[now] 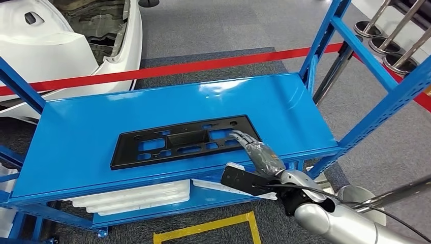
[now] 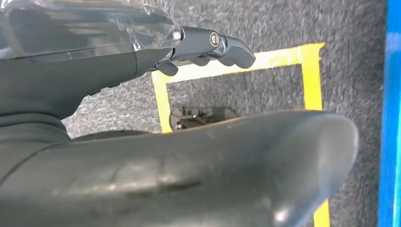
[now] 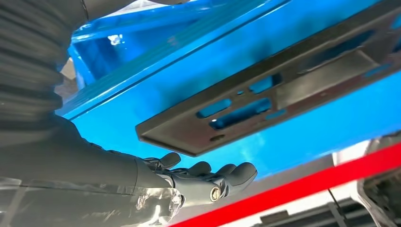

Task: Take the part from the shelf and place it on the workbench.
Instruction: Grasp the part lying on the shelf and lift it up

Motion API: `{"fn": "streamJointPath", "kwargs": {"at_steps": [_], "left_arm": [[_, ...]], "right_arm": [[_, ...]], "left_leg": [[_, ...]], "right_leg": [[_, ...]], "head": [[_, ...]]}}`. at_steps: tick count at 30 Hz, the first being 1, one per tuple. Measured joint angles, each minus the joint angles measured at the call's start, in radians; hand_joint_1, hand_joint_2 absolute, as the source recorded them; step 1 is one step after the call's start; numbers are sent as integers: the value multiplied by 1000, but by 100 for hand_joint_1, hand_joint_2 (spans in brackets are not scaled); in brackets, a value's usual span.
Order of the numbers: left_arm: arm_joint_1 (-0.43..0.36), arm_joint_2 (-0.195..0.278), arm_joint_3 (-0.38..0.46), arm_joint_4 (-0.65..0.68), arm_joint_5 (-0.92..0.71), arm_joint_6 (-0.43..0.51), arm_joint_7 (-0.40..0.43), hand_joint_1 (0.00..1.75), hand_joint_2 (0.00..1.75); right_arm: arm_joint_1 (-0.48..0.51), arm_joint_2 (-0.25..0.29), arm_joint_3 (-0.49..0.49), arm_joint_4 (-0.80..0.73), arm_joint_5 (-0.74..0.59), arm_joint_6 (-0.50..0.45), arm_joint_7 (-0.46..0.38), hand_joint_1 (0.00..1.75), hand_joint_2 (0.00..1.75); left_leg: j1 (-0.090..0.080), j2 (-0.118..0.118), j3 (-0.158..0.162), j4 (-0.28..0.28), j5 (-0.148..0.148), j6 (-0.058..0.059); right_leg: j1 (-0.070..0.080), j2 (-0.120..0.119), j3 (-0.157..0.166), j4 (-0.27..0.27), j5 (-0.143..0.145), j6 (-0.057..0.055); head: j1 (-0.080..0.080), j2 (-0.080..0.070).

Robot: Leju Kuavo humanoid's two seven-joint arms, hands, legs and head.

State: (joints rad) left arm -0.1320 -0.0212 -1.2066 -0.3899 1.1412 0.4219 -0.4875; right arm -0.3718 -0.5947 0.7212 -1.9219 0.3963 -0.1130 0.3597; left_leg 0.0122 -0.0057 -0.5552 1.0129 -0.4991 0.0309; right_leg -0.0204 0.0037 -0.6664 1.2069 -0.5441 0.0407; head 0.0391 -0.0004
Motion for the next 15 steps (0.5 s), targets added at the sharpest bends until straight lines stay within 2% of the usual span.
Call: {"fn": "streamJointPath", "kwargs": {"at_steps": [1,2,3,6,8,10,12,13,14,15], "left_arm": [[0,0,0,0,-1,0,0,0,0],[-2,0,0,0,-2,-1,1,0,0],[-3,0,0,0,-2,-2,3,0,0],[-8,0,0,0,-6,-8,8,0,0],[-11,0,0,0,-8,-11,9,0,0],[-14,0,0,0,-8,-12,9,0,0],[-13,0,-1,0,-9,-13,10,0,0],[-13,0,-1,0,-9,-13,10,0,0],[-12,0,-1,0,-9,-13,11,0,0],[-13,0,-1,0,-9,-13,11,0,0]], "right_arm": [[0,-5,-1,0,-8,11,5,0,175],[-1,-10,-1,0,-16,23,10,0,175],[-1,-14,-2,0,-26,35,15,0,175],[-1,-27,-2,0,-49,65,24,0,175],[-3,-33,-3,0,-56,75,25,0,175],[-5,-37,-4,0,-62,82,27,0,175],[-6,-38,-4,0,-73,94,32,0,175],[-6,-39,-3,0,-81,100,35,0,175],[-7,-40,-3,0,-88,107,39,0,175],[-8,-42,-3,0,-95,112,43,0,175]], "left_leg": [[1,-1,7,1,-7,-5],[0,-2,11,4,-14,-10],[-1,-2,13,6,-18,-16],[-4,-2,15,6,-25,-32],[-2,-1,10,35,-45,-43],[-1,0,-38,141,-93,-50],[-1,0,-113,268,-131,-52],[-1,0,-135,294,-125,-51],[-2,0,-141,284,-100,-48],[-3,0,-127,236,-58,-44]], "right_leg": [[-1,0,24,-63,37,1],[0,-1,46,-120,63,-1],[1,0,59,-155,73,-5],[5,3,64,-170,62,-26],[2,2,74,-176,58,-37],[2,-2,85,-180,52,-49],[5,-4,93,-180,44,-57],[6,-3,98,-179,40,-58],[7,-2,104,-179,35,-58],[8,-1,112,-179,29,-57]], "head": [[4,0],[8,0],[10,0],[4,0],[-4,0],[-15,0],[-24,0],[-26,0],[-28,0],[-30,0]]}}
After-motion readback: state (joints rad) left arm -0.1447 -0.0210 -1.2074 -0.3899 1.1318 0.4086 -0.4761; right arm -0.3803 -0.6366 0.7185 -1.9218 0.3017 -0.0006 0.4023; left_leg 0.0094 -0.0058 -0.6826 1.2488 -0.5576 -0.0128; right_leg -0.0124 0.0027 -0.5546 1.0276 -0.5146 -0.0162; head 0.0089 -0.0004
